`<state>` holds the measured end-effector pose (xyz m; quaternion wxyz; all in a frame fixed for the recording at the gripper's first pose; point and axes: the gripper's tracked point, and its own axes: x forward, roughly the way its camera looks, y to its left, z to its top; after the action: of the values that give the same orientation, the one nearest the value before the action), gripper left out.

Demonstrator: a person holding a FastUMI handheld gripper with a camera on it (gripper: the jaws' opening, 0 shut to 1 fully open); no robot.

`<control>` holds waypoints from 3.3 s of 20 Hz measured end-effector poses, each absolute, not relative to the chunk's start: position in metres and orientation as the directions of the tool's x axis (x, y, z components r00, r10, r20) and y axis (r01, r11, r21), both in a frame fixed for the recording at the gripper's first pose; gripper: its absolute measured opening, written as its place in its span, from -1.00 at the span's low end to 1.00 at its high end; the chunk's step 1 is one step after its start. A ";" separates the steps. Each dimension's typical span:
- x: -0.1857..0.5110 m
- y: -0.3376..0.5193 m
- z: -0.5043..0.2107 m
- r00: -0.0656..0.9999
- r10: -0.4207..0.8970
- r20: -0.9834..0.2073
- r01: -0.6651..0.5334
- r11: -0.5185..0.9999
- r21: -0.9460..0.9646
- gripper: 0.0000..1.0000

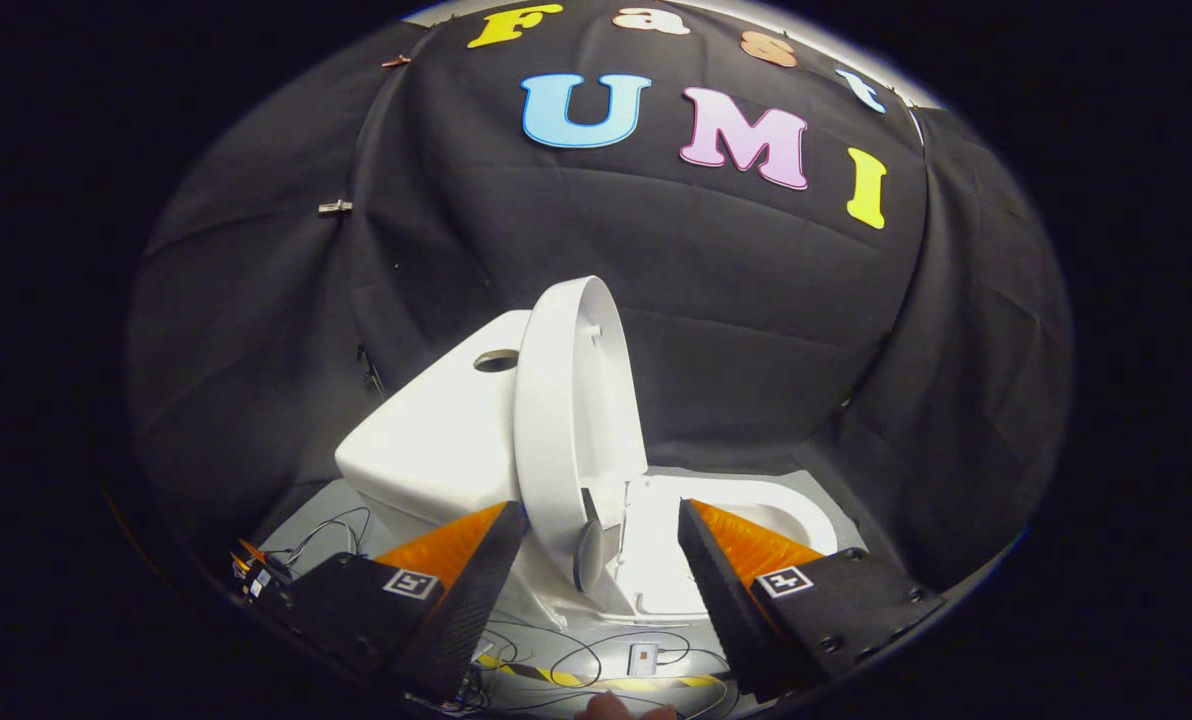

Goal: Open the toilet lid.

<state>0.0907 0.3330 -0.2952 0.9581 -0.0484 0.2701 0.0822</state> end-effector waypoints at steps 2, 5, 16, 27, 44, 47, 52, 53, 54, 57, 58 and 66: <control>0.089 0.329 -0.290 0.841 0.143 -0.521 -0.194 0.980 -0.044 0.98; 0.088 0.319 -0.264 0.861 0.150 -0.485 -0.192 0.981 -0.037 0.98; 0.082 0.243 -0.119 0.956 0.139 -0.260 -0.141 0.990 0.012 0.98; 0.043 0.136 -0.057 0.978 0.064 -0.200 -0.059 0.998 0.030 0.97; 0.000 0.031 -0.011 0.995 -0.058 -0.076 0.060 0.998 0.022 0.96; 0.001 0.025 -0.011 0.995 -0.078 -0.070 0.079 0.997 0.020 0.97; 0.002 0.021 -0.014 0.993 -0.091 -0.073 0.093 0.995 0.027 0.97; 0.002 0.021 -0.013 0.993 -0.091 -0.071 0.093 0.995 0.029 0.96; 0.001 0.022 -0.013 0.993 -0.092 -0.071 0.094 0.995 0.028 0.97; 0.002 0.023 -0.014 0.993 -0.093 -0.072 0.095 0.995 0.021 0.97; 0.001 0.024 -0.015 0.993 -0.091 -0.072 0.093 0.995 0.023 0.97; 0.001 0.030 -0.015 0.993 -0.091 -0.073 0.093 0.996 0.012 0.97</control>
<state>0.0011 0.0295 -0.0150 0.9983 0.0078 0.0362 -0.0461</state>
